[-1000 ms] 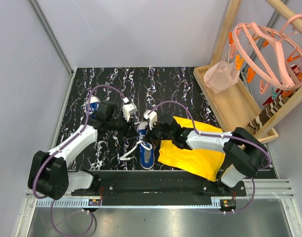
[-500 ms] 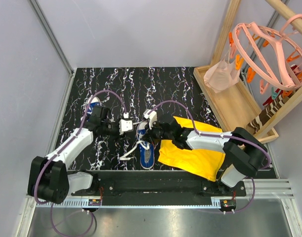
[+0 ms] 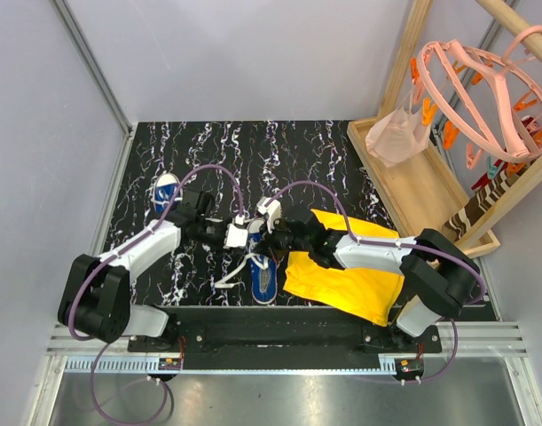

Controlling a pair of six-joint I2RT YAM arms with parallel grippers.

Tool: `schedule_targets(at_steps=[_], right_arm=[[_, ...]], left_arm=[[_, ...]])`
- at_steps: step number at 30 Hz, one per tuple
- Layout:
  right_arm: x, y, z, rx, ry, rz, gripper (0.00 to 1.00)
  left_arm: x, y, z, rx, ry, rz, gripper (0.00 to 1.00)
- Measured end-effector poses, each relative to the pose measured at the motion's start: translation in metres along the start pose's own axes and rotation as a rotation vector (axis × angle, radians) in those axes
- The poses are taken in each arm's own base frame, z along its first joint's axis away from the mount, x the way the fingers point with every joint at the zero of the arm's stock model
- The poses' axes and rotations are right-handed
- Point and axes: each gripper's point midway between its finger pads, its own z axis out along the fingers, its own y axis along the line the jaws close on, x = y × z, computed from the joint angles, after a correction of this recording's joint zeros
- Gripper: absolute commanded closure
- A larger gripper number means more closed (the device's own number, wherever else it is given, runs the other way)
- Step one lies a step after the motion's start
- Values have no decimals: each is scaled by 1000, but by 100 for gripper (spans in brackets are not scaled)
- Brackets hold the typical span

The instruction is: Tie the shoes

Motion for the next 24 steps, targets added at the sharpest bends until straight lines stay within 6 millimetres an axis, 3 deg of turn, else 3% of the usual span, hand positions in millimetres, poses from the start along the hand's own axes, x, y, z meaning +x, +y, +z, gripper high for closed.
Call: schedule_targets(at_steps=[11, 14, 15, 17, 24], right_arm=[[1, 0, 0, 0, 2, -2, 100], [1, -1, 1, 1, 4, -2, 100], [2, -1, 1, 1, 5, -2, 100], [3, -1, 2, 1, 8, -1, 100], [3, -1, 2, 1, 8, -1, 100]], left_arm=[[-10, 2, 14, 47, -20, 85, 49], [-12, 2, 18, 59, -24, 92, 58], [-12, 3, 19, 61, -24, 93, 66], [-12, 4, 19, 61, -24, 94, 70], [-13, 9, 21, 63, -25, 108, 65]])
